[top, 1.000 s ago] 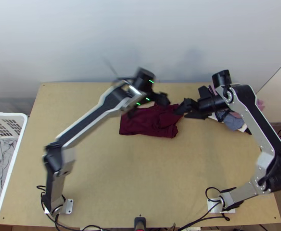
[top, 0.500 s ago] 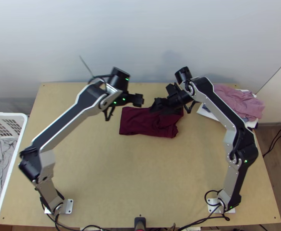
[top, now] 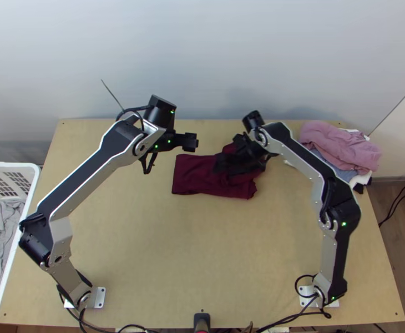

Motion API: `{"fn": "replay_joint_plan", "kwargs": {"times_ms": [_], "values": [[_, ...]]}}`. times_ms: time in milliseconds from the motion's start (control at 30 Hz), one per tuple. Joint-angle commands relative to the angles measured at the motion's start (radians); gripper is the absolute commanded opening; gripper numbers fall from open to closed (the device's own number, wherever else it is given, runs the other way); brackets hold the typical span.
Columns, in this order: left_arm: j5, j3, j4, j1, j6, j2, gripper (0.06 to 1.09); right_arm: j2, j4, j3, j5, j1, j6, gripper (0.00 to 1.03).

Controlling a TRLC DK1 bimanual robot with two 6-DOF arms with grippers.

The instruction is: Fold the t-shirt

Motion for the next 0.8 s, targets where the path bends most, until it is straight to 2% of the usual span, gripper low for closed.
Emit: {"fn": "replay_joint_plan", "kwargs": {"times_ms": [0, 400, 533, 633, 767], "values": [[0.001, -0.025, 0.001, 0.019, 0.003, -0.003, 1.05, -0.069, 0.028, -0.183, 0.006, -0.036, -0.03, 0.99], [0.001, -0.148, 0.042, 0.02, 0.003, -0.012, 1.05, -0.424, 0.038, -0.544, 0.003, -0.128, -0.063, 0.99], [0.001, -0.17, 0.056, 0.02, 0.0, -0.017, 1.05, -0.546, 0.048, -0.541, 0.005, -0.126, -0.056, 0.99], [0.001, -0.168, 0.056, 0.022, 0.003, -0.034, 1.05, -0.627, 0.144, -0.535, 0.008, -0.1, -0.036, 0.99], [-0.001, -0.168, 0.048, 0.039, 0.012, -0.078, 1.05, -0.641, 0.188, -0.45, 0.117, -0.017, -0.07, 0.99]]}}
